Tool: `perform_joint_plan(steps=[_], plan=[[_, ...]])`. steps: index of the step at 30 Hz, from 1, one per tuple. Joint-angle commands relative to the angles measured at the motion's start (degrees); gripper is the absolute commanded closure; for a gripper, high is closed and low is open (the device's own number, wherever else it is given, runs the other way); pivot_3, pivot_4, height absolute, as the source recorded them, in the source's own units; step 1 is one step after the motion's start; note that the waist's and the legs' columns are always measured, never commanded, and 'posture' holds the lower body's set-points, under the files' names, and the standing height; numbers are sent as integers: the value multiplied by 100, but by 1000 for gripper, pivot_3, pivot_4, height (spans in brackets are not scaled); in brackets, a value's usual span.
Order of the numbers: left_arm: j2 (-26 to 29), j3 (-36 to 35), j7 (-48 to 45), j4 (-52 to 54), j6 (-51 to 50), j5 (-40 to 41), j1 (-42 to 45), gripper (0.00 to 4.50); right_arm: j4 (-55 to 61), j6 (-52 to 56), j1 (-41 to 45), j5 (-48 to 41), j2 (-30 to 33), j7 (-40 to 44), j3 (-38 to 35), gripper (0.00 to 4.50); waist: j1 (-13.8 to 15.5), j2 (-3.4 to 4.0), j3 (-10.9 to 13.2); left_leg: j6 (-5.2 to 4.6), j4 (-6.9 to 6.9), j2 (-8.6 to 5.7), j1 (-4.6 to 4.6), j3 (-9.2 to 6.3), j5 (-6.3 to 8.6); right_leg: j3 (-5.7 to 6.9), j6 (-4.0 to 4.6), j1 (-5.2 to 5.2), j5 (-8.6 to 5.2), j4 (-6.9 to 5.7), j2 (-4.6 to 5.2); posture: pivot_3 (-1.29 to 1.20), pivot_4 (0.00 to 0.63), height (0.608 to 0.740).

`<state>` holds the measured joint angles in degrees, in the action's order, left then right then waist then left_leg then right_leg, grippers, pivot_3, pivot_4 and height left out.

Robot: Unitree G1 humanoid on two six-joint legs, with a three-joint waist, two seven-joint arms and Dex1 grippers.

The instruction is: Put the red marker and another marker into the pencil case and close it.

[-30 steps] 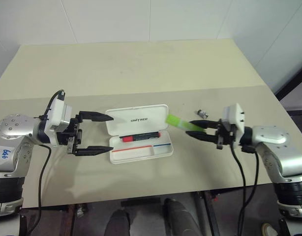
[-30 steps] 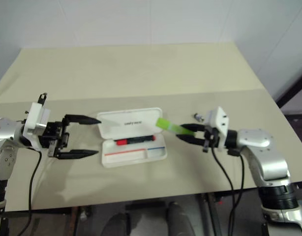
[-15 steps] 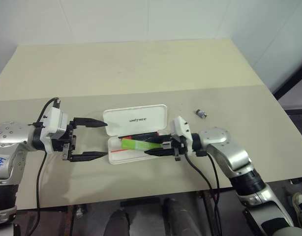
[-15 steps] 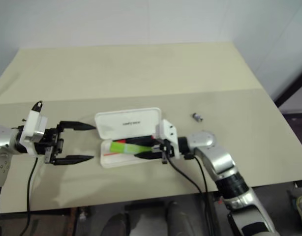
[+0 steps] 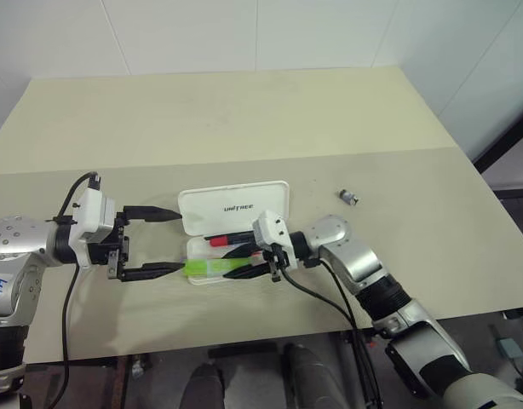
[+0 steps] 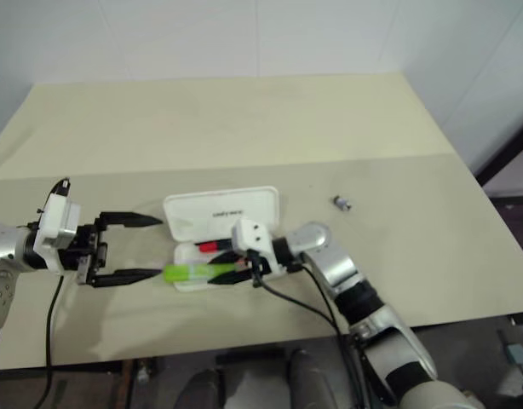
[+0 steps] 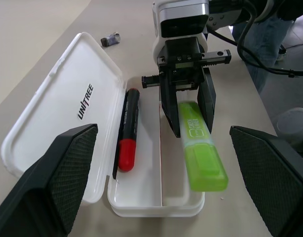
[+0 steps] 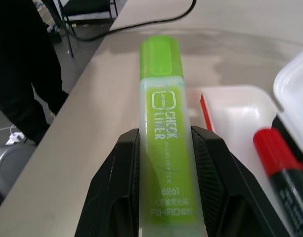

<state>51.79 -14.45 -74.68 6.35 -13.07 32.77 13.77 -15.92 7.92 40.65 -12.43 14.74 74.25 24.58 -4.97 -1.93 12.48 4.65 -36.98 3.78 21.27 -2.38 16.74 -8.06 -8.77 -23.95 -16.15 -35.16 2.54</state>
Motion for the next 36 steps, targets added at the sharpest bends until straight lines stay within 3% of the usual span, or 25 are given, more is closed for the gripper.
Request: perform_joint_plan(steps=[1, 28, 29, 34, 36], plan=[[24, -168, 62, 215, 47, 61, -46, 0, -17, -219, 95, 63, -52, 151, 15, 3386, -1, 0, 0, 0, 0, 0, 0, 0, 0, 0, 0, 0, 0, -1, 0, 0, 150, 740], [-23, -144, 308, 430, 21, 93, -121, 0, -1569, -1255, 775, 536, -289, 443, -82, 3386, -68, 0, 0, 0, -6, 0, -7, 0, 0, -1, 3, -1, -2, -21, 0, 0, 150, 740], [-27, -142, 318, 437, 20, 94, -123, 0, -1609, -1341, 789, 554, -312, 402, -93, 2669, -79, 0, 0, 0, -6, 0, -7, 0, 0, 0, 3, -1, -2, -22, 0, 0, 150, 740], [-27, -137, 325, 430, 29, 85, -118, 0, -1703, -1536, 881, 567, -397, 317, -178, 1021, -134, 0, 0, 1, -7, 0, -7, 0, -1, 0, 2, -1, -2, -25, 0, 0, 150, 740], [-28, -132, 326, 433, 24, 85, -115, 0, -1702, -1541, 923, 537, -416, 334, -226, 1021, -142, 0, 0, 1, -6, 0, -6, 0, -1, 0, 2, -1, -2, -24, 0, 0, 150, 740]])
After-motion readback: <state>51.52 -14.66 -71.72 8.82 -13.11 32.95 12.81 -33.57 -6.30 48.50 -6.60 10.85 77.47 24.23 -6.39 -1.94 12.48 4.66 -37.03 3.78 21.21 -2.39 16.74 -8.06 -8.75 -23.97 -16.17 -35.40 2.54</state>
